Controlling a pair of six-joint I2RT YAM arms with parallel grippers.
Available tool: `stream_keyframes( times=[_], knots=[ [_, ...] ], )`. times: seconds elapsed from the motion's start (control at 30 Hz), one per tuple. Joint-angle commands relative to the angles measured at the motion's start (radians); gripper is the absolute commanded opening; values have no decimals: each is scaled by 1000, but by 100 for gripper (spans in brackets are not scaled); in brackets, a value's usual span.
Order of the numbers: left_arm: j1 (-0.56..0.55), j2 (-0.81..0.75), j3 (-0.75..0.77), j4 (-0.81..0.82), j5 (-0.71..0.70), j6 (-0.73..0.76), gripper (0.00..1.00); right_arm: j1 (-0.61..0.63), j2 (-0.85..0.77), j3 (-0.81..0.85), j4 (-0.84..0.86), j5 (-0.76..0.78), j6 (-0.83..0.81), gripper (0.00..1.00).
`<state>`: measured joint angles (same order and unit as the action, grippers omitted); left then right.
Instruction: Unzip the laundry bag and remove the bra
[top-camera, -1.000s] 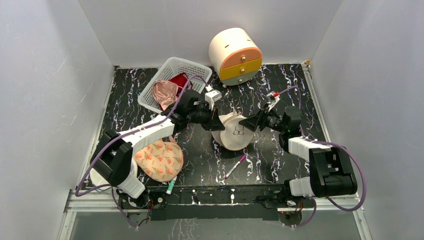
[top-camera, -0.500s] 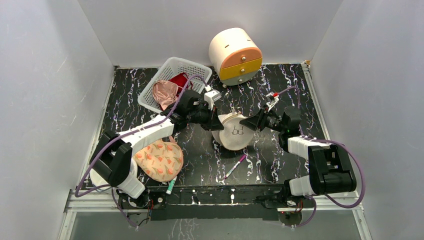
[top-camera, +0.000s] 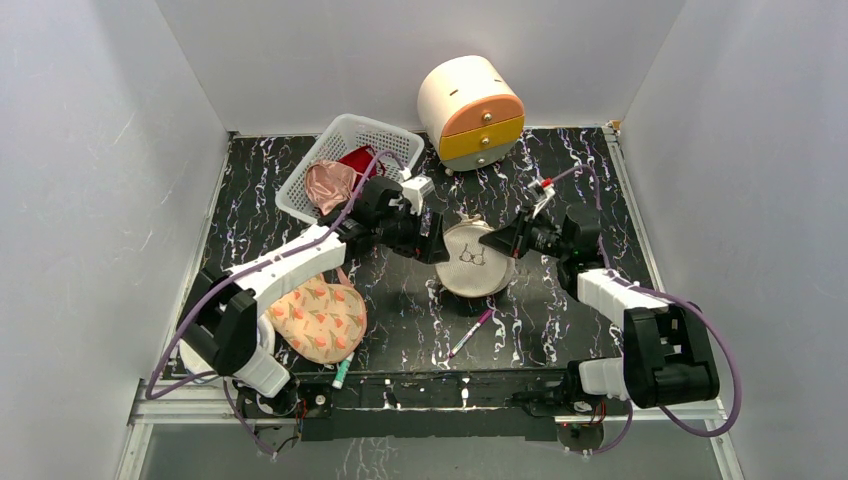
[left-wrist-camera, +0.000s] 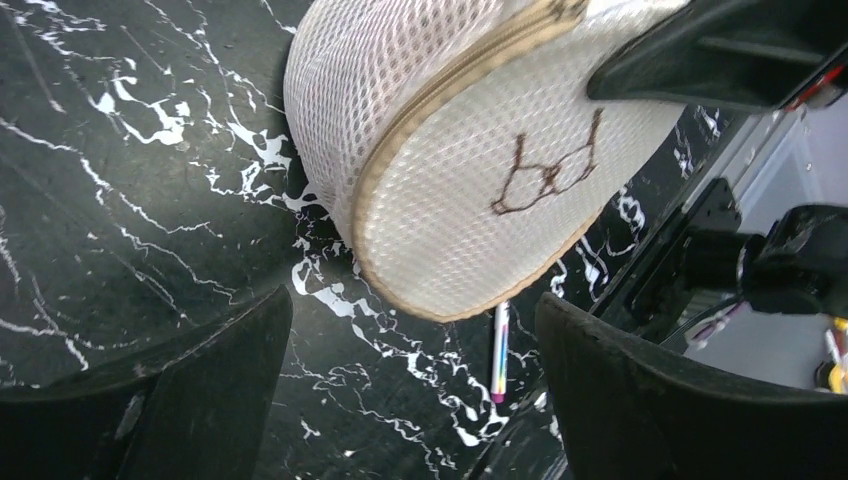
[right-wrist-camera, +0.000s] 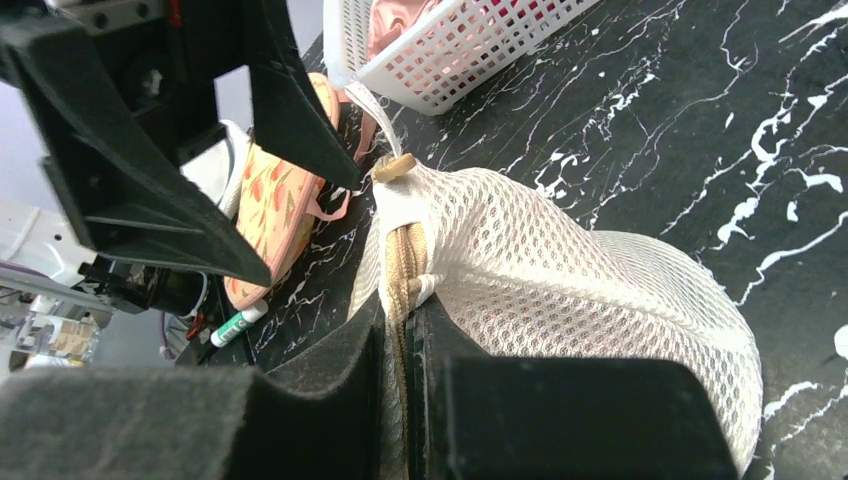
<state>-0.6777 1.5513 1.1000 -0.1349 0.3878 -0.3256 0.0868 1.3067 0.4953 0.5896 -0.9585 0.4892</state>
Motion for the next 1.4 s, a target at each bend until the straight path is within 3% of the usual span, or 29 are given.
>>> stream_keyframes(
  times=[0.0, 0.1, 0.27, 0.43, 0.5, 0.93, 1.37],
  knots=[
    [-23, -95, 133, -204, -121, -51, 94, 70, -44, 108, -172, 92, -129, 0],
    [-29, -90, 203, -284, -170, -104, 95, 123, -46, 141, -245, 144, -175, 0],
    [-73, -48, 356, -376, -290, -116, 80, 163, -40, 181, -302, 190, -199, 0],
    [-151, 73, 550, -473, -410, -77, 51, 181, -45, 200, -329, 206, -208, 0],
    [-166, 138, 622, -514, -462, -72, 45, 184, -49, 202, -334, 211, -209, 0],
    [-220, 331, 809, -597, -562, -49, 43, 190, -89, 194, -343, 219, -205, 0],
    [-249, 370, 834, -617, -660, -28, 27, 194, -92, 190, -326, 215, -190, 0]
  ],
)
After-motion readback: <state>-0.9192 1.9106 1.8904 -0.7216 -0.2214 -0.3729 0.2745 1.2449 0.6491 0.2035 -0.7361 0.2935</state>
